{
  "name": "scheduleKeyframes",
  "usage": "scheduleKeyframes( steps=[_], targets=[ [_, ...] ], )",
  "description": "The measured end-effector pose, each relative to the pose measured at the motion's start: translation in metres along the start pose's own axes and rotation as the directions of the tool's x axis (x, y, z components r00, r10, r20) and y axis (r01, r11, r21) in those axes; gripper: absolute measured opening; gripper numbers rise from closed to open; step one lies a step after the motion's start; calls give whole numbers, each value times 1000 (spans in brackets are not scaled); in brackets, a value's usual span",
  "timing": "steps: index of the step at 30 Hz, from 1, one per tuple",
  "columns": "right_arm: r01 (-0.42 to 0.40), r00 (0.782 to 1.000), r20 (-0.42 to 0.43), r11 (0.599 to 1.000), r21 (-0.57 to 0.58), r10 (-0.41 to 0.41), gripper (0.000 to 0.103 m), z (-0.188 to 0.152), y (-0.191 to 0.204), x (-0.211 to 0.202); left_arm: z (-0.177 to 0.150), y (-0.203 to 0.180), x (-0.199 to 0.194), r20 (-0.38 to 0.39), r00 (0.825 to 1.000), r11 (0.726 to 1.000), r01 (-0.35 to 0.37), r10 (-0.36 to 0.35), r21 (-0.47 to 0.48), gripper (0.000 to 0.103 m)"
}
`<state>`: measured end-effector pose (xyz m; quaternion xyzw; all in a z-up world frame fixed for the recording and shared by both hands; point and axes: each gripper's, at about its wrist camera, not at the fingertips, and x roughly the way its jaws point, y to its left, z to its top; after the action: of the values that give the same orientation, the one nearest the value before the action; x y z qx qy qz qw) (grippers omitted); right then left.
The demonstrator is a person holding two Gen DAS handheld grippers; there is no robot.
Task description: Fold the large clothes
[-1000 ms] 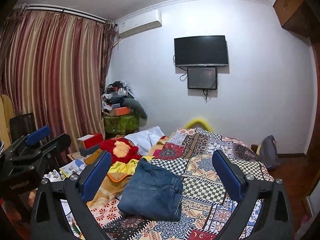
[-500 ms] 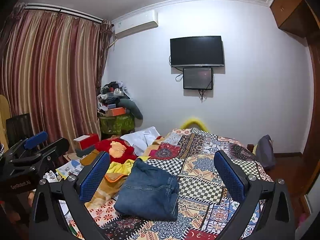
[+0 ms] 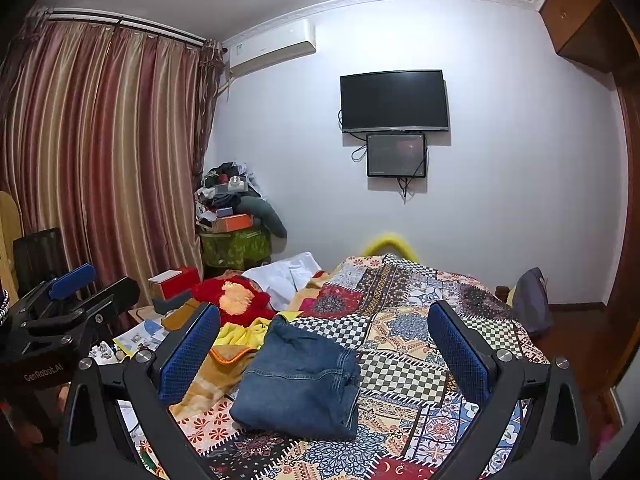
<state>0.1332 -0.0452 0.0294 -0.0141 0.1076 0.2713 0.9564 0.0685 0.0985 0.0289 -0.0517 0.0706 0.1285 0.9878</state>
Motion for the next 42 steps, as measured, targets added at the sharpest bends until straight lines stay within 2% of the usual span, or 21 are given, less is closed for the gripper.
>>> scheduleKeyframes(
  steps=[24, 42],
  targets=[
    [-1, 1000, 6, 1000, 3, 1, 103, 3, 1, -1, 2, 0, 1, 9, 1000, 1000, 13, -13, 0, 103],
    [2, 1000, 10, 1000, 5, -2, 103, 5, 2, -2, -1, -10, -1, 5, 999, 999, 51, -51, 0, 103]
  ],
)
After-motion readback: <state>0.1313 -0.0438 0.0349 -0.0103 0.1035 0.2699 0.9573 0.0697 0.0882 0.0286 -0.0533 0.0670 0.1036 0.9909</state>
